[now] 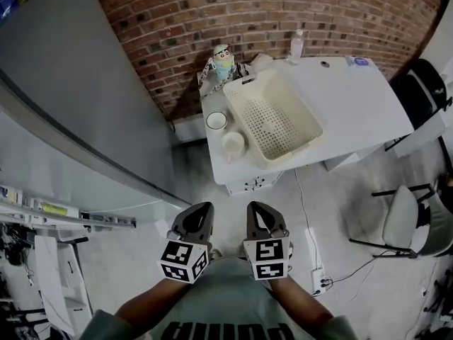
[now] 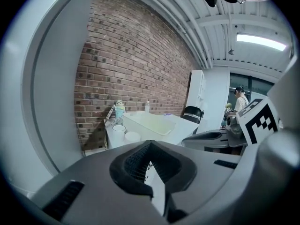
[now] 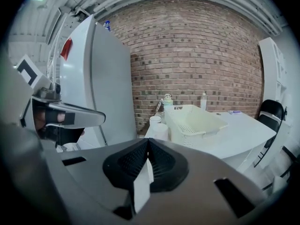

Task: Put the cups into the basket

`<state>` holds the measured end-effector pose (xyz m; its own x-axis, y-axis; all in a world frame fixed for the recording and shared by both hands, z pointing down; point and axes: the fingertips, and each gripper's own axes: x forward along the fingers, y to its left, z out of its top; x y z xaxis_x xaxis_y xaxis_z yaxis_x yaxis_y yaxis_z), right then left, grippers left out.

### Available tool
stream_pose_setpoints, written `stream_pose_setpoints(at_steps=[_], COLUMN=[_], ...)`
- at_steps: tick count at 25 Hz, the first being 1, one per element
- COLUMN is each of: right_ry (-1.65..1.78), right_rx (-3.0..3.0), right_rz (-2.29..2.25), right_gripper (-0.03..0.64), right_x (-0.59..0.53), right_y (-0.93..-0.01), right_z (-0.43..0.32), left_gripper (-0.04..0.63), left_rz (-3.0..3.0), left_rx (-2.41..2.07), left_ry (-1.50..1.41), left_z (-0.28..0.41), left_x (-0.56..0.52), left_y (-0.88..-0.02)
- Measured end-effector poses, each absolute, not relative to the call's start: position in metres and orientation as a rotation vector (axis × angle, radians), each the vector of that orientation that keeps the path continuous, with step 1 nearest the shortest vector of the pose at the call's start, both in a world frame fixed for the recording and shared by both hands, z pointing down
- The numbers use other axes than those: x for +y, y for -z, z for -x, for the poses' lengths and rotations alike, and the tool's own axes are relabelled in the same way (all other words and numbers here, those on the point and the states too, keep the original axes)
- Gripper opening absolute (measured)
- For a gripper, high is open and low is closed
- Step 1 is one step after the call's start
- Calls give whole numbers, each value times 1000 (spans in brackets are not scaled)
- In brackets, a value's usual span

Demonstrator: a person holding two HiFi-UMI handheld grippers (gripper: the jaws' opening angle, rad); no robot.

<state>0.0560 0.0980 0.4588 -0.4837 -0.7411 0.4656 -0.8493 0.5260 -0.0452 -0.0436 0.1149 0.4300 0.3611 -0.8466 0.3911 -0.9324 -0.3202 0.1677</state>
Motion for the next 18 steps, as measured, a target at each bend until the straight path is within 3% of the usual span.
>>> stream_pose_setpoints(at_steps=[18], right_ry=[-410], right_rx=[-2347], right_rz=[-1253], right_gripper=[12], right_x=[50], right_y=[-495], right_z=[-38], left_gripper=[-2], left_rz=[-2197], left_rx=[-1565], left_ry=[-394], left_z=[55], left_x=[70], left_y=[-462])
